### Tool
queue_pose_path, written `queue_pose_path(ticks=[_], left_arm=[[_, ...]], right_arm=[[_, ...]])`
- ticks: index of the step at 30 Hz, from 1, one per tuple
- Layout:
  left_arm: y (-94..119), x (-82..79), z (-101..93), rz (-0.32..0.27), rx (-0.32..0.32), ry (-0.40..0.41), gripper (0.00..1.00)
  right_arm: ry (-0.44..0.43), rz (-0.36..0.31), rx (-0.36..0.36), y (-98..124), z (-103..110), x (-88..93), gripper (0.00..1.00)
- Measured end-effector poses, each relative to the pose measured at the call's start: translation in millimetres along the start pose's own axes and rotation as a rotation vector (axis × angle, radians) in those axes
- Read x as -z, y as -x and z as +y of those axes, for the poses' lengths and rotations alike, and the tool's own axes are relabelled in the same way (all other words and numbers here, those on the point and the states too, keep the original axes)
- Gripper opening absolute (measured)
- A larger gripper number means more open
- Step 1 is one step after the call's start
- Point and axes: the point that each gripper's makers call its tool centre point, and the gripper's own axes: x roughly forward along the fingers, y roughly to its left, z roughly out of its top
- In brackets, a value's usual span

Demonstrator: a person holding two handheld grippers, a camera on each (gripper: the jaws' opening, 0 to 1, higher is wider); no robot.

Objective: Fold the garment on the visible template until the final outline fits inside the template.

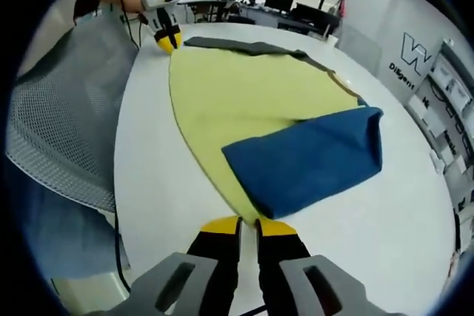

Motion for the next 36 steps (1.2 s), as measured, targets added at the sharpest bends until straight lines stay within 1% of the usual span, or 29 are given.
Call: queue_pose_path(ticks=[2,8,11,16,18,19,22,28,31,36], left_arm=[[0.2,0.8,-0.3,0.004,0.001,-0.004,0.01],[1.0,1.6,-1.0,0.003,0.003,-0.004,0.01],[0.9,1.8,-1.3,0.003,0.003,-0.003,0.01],[1.3,2.4,-1.8,0.002,0.002,0.008,0.01],[1.4,2.8,-2.3,0.000,0.002,0.016,0.01],[1.5,3.0,-2.6,0.000,0.002,0.017,0.01],[1.6,3.1,-3.6,-0.001,0.003,0.023,0.01],[2.5,4.5,-5.2,0.006,0.006,0.030,0.01],[3.8,5.1,-6.1,0.006,0.006,0.026,0.01],[5.7,7.7,-8.7,0.006,0.012,0.034,0.01]], right_arm=[[0.004,0.001,0.002,-0.6,-0.9,0.0,0.01],[0.023,0.016,0.003,-0.1,-4.1,0.8,0.00],[0.023,0.023,-0.003,2.4,-1.6,0.0,0.00],[0.020,0.019,-0.006,12.7,4.9,-3.7,0.00],[0.001,0.005,-0.004,17.9,6.9,-8.1,0.00],[0.008,0.001,-0.007,19.6,10.0,-9.2,0.00],[0.012,0.017,-0.029,19.0,19.0,-3.2,0.00],[-0.013,0.032,-0.036,14.5,23.9,4.0,0.00],[-0.019,0.037,-0.044,12.9,25.7,3.8,0.00],[-0.002,0.045,-0.053,14.2,26.7,4.5,0.00]])
